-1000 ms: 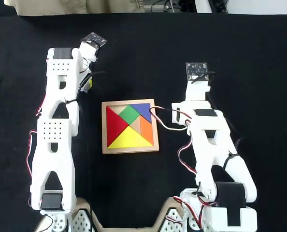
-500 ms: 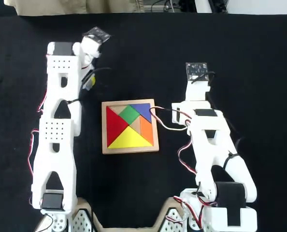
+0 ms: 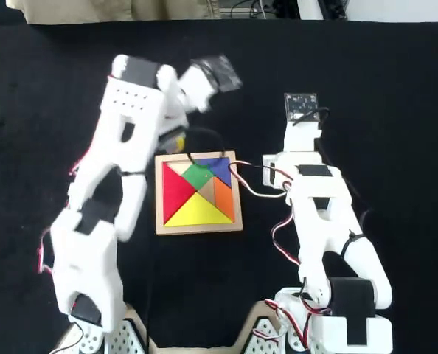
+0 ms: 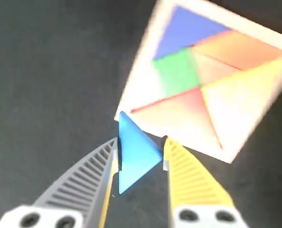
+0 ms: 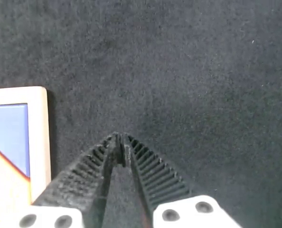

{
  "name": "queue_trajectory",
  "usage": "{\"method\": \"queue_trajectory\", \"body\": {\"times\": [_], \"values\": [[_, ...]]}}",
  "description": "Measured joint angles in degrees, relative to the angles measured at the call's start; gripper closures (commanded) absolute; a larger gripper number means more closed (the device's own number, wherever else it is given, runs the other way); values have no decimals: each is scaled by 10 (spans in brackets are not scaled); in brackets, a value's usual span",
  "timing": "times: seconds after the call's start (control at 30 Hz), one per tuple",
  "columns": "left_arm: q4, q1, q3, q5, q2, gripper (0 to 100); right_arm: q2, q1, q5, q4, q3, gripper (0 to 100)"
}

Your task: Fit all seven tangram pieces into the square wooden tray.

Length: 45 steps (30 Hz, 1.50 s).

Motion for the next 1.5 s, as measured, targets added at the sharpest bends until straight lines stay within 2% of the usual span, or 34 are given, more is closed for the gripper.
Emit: {"method": "queue_trajectory", "body": {"times": [0.3, 0.5, 0.8, 0.97, 1.03, 1.33, 1.5], "values": [[-224, 31, 307, -98, -67, 912, 0, 0, 0, 0, 0, 986], [-313, 5, 342, -131, -68, 912, 0, 14, 0, 0, 0, 986], [-334, 7, 342, -136, -38, 901, 0, 16, 0, 0, 0, 986], [-334, 8, 341, -136, -31, 698, 0, 16, 0, 0, 0, 986], [-334, 8, 341, -136, -31, 648, 0, 16, 0, 0, 0, 986], [-339, 8, 341, -136, -30, 661, 0, 16, 0, 0, 0, 986], [-339, -28, 332, -138, -30, 661, 0, 16, 0, 0, 0, 986]]}}
